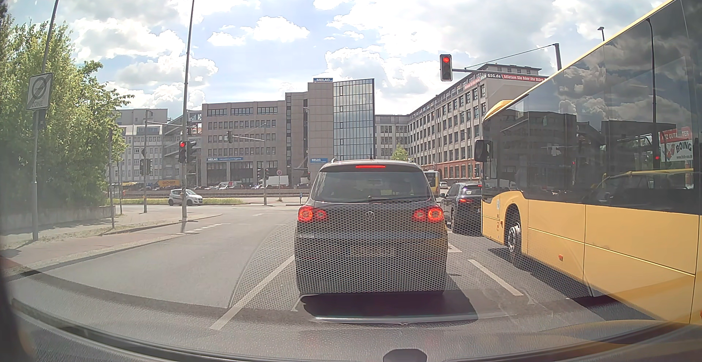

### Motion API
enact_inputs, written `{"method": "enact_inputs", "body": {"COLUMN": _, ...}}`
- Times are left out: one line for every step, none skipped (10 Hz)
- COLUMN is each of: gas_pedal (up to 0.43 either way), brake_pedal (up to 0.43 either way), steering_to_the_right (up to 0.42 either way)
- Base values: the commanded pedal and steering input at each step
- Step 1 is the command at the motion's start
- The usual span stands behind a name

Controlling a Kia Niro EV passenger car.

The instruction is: Follow the waypoints while adhering to traffic rules and regulations

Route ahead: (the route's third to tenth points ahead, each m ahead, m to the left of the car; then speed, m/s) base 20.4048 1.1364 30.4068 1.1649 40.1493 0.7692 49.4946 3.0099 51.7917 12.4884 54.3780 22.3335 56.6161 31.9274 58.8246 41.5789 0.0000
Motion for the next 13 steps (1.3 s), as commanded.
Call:
{"method": "enact_inputs", "body": {"gas_pedal": 0.000, "brake_pedal": 0.384, "steering_to_the_right": -0.001}}
{"method": "enact_inputs", "body": {"gas_pedal": 0.000, "brake_pedal": 0.384, "steering_to_the_right": -0.001}}
{"method": "enact_inputs", "body": {"gas_pedal": 0.000, "brake_pedal": 0.384, "steering_to_the_right": -0.001}}
{"method": "enact_inputs", "body": {"gas_pedal": 0.000, "brake_pedal": 0.384, "steering_to_the_right": -0.001}}
{"method": "enact_inputs", "body": {"gas_pedal": 0.000, "brake_pedal": 0.384, "steering_to_the_right": -0.001}}
{"method": "enact_inputs", "body": {"gas_pedal": 0.000, "brake_pedal": 0.384, "steering_to_the_right": -0.001}}
{"method": "enact_inputs", "body": {"gas_pedal": 0.000, "brake_pedal": 0.378, "steering_to_the_right": -0.001}}
{"method": "enact_inputs", "body": {"gas_pedal": 0.000, "brake_pedal": 0.384, "steering_to_the_right": -0.001}}
{"method": "enact_inputs", "body": {"gas_pedal": 0.000, "brake_pedal": 0.384, "steering_to_the_right": -0.001}}
{"method": "enact_inputs", "body": {"gas_pedal": 0.000, "brake_pedal": 0.384, "steering_to_the_right": -0.001}}
{"method": "enact_inputs", "body": {"gas_pedal": 0.000, "brake_pedal": 0.384, "steering_to_the_right": -0.001}}
{"method": "enact_inputs", "body": {"gas_pedal": 0.000, "brake_pedal": 0.384, "steering_to_the_right": -0.001}}
{"method": "enact_inputs", "body": {"gas_pedal": 0.000, "brake_pedal": 0.384, "steering_to_the_right": -0.001}}
